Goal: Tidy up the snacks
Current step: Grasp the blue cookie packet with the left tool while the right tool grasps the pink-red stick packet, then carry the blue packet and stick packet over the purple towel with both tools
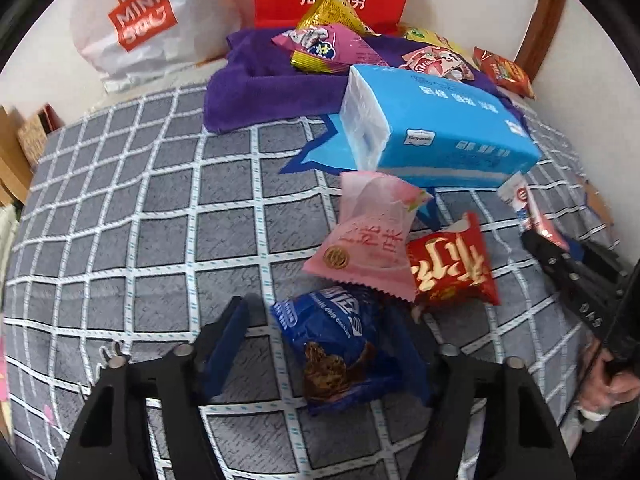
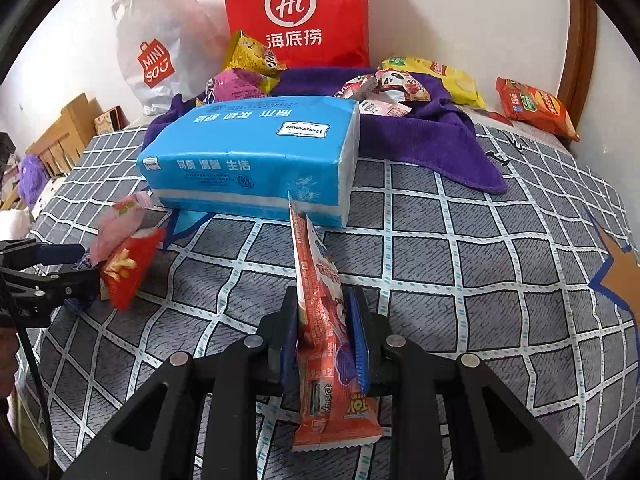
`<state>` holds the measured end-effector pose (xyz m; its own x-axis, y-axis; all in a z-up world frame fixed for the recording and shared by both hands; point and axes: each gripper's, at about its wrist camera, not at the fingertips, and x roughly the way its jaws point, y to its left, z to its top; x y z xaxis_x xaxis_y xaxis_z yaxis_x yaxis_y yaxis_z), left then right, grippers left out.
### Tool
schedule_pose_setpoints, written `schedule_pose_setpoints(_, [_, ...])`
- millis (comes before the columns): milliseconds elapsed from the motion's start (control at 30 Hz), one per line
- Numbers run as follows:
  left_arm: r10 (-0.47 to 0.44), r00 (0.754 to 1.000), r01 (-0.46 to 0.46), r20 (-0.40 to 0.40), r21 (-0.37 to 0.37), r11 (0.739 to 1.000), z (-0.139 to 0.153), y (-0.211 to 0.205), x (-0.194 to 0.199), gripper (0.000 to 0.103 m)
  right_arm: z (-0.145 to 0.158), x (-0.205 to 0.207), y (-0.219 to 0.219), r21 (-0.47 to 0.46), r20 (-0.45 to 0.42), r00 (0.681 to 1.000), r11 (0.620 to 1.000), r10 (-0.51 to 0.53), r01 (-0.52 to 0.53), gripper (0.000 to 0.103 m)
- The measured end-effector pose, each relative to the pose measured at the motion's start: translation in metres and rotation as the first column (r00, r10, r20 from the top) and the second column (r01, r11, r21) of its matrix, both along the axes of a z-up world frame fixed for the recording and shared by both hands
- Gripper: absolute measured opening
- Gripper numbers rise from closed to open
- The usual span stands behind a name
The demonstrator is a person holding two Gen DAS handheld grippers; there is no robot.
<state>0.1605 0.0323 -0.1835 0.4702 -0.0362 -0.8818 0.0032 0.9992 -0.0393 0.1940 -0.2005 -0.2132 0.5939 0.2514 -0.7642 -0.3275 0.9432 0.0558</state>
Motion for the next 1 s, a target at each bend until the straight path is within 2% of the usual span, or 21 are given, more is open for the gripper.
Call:
schedule_pose_setpoints(100, [-0.006, 0.999, 0.005, 0.037, 0.024, 1.0, 0.0, 0.001, -0.007, 0.051, 0.0, -0.001, 0.003, -0.026, 0.008, 1.0, 1.0, 0.001, -0.001, 0.024])
schedule_pose_setpoints(267, [-0.012, 0.998, 0.012, 0.061, 0.004, 1.0, 0.002, 0.006, -0.013, 0.049, 0.0, 0.001, -0.006, 0.038, -0.009, 1.0, 0.999, 0.002, -0.001, 0.025])
schedule_pose_setpoints(433, [0.003, 0.999, 0.0, 0.037, -0.083, 0.997, 0.01, 0.015, -0.017, 0.049, 0.001, 0.002, -0.012, 0.082, -0.024, 1.0, 0.997, 0.0, 0.002, 0.024])
schedule_pose_setpoints(533, [0.023, 0.999, -0.019, 0.048, -0.077, 0.997, 0.016, 0.02, -0.024, 0.049, 0.005, 0.001, -0.016, 0.081, -0.05, 0.999, 0.996, -0.018, 0.022, 0.023])
schedule_pose_setpoints(633, [0.038, 0.998, -0.034, 0.047, -0.093, 0.995, 0.021, 0.028, -0.028, 0.049, 0.02, -0.005, -0.02, 0.13, -0.05, 0.999, 0.991, -0.016, 0.022, 0.023])
schedule_pose_setpoints(700, [0.04, 0.998, -0.034, 0.054, -0.114, 0.993, 0.028, 0.03, -0.029, 0.049, 0.033, -0.012, -0.02, 0.122, -0.026, 1.0, 0.992, -0.017, 0.02, 0.023])
schedule_pose_setpoints(1000, [-0.031, 0.992, 0.052, 0.121, -0.172, 0.984, 0.07, 0.017, -0.012, 0.049, 0.083, -0.018, -0.015, 0.122, 0.038, 0.999, 0.992, -0.01, 0.005, 0.023])
